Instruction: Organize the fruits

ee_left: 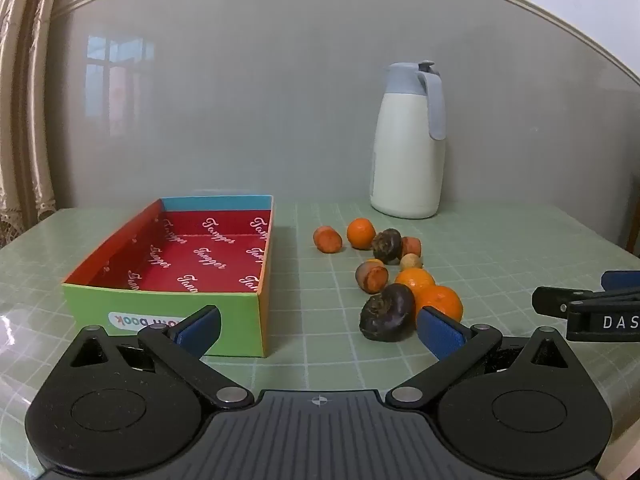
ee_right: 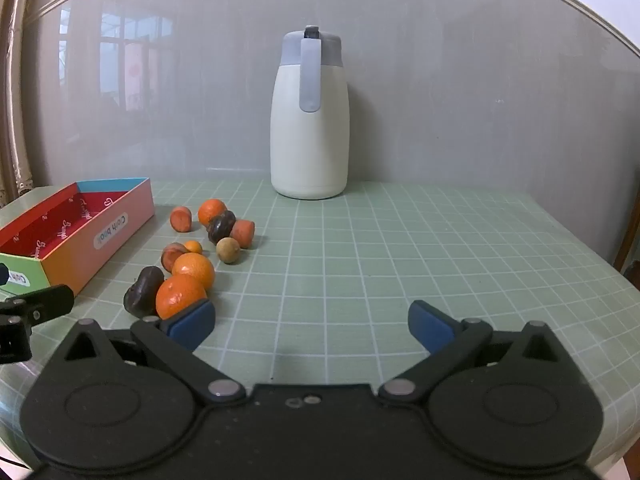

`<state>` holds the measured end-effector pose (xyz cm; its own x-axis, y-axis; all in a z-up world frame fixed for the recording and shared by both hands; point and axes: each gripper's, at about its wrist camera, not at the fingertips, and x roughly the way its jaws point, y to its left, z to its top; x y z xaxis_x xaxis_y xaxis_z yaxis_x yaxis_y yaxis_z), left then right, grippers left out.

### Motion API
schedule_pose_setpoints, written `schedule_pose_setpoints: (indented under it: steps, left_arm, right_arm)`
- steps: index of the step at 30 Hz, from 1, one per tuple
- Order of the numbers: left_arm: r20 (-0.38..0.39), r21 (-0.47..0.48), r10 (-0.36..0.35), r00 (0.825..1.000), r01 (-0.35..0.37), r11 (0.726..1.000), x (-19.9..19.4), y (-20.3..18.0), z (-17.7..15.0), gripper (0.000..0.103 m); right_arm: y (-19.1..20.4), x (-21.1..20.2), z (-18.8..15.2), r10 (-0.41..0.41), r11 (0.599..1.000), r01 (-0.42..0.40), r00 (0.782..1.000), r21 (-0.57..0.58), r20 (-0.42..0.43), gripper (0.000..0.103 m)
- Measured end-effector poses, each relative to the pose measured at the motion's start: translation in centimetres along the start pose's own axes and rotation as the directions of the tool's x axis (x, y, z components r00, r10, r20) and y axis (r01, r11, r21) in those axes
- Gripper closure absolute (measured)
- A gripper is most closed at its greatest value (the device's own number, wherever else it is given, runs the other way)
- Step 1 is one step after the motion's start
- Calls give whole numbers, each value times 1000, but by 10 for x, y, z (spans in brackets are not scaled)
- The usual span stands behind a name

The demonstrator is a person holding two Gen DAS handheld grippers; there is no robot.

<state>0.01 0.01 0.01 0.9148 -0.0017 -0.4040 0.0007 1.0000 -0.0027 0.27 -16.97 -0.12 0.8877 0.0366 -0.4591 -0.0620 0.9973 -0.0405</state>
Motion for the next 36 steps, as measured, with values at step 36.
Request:
schedule_pose_setpoints:
  steps: [36]
  left_arm:
    - [10,-6,1,1000,-1,1000,0,2,1,0]
  right_arm:
    - [2,0,-2,0,1000,0,1000,-1,-4,0]
